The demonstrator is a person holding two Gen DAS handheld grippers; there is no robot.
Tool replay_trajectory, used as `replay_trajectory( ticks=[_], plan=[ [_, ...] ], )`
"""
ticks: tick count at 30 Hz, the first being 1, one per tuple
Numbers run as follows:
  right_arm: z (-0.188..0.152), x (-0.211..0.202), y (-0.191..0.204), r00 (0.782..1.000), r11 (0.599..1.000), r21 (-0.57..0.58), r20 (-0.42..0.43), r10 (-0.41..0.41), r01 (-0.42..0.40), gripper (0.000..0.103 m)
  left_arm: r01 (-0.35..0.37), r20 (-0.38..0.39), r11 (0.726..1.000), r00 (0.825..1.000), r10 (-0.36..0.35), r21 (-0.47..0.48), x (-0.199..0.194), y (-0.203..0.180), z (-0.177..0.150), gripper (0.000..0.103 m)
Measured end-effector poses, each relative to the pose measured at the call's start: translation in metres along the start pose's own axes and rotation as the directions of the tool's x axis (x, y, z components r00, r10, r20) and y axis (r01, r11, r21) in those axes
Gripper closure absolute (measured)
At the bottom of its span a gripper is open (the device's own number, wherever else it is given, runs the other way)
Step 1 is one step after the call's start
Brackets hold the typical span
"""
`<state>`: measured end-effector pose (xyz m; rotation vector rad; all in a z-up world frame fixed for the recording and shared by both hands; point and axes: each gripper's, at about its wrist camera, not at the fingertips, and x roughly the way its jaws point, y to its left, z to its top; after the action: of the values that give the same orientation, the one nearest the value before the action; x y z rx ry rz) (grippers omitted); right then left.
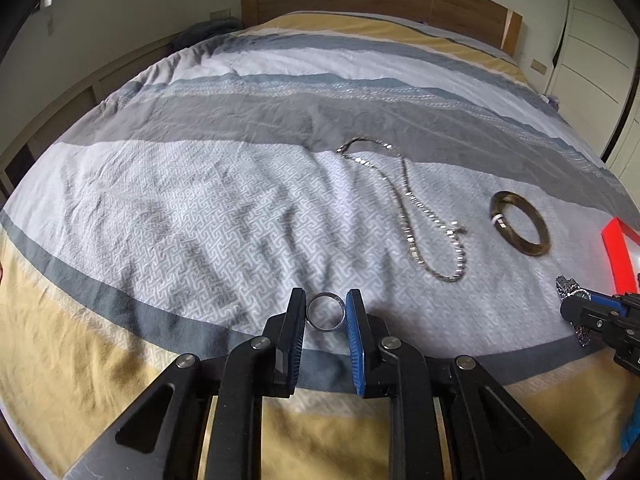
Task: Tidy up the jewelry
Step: 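Grasp the last small silver ring with left tool while right grasps the silver watch, then carry the ring and watch into the red box and release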
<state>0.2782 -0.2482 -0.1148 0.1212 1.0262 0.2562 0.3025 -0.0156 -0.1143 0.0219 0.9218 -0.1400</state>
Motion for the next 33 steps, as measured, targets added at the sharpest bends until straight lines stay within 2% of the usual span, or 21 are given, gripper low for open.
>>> replay_trajectory(
  ticks=[6,10,14,20,24,27,29,33],
  plan=[
    [-0.009,-0.039,-0.007,0.999,1.0,0.019,0.051,0.003,-0.004,0.089,0.04,0.033,0.998,0.999,-0.041,0.042,-0.031,-0.031,0.005,0.083],
    [-0.014,-0.073,-0.023,0.995,0.999,0.036,0.101,-0.012,0.009,0.089,0.087,0.05,0.992,0.995,-0.092,0.086,-0.049,-0.066,0.01,0.083],
    [-0.019,-0.11,-0.057,0.987,0.996,0.073,0.149,-0.055,0.044,0.089,0.157,0.056,0.977,0.984,-0.167,0.144,-0.062,-0.12,0.015,0.083],
    [-0.037,-0.152,-0.134,0.973,0.98,0.148,0.163,-0.16,0.137,0.089,0.296,0.026,0.924,0.95,-0.311,0.242,-0.069,-0.226,0.024,0.083],
    [-0.042,-0.162,-0.19,0.966,0.962,0.206,0.151,-0.212,0.179,0.089,0.354,-0.009,0.886,0.93,-0.369,0.299,-0.06,-0.296,0.028,0.083],
    [-0.039,-0.159,-0.227,0.961,0.951,0.237,0.14,-0.238,0.2,0.089,0.371,-0.043,0.866,0.924,-0.38,0.336,-0.043,-0.342,0.03,0.083],
    [-0.036,-0.152,-0.245,0.96,0.946,0.248,0.134,-0.244,0.206,0.089,0.369,-0.068,0.863,0.927,-0.369,0.344,-0.029,-0.364,0.029,0.083],
    [-0.033,-0.138,-0.276,0.96,0.938,0.275,0.118,-0.252,0.213,0.089,0.326,-0.101,0.872,0.945,-0.311,0.365,-0.002,-0.393,0.023,0.083]
  ],
)
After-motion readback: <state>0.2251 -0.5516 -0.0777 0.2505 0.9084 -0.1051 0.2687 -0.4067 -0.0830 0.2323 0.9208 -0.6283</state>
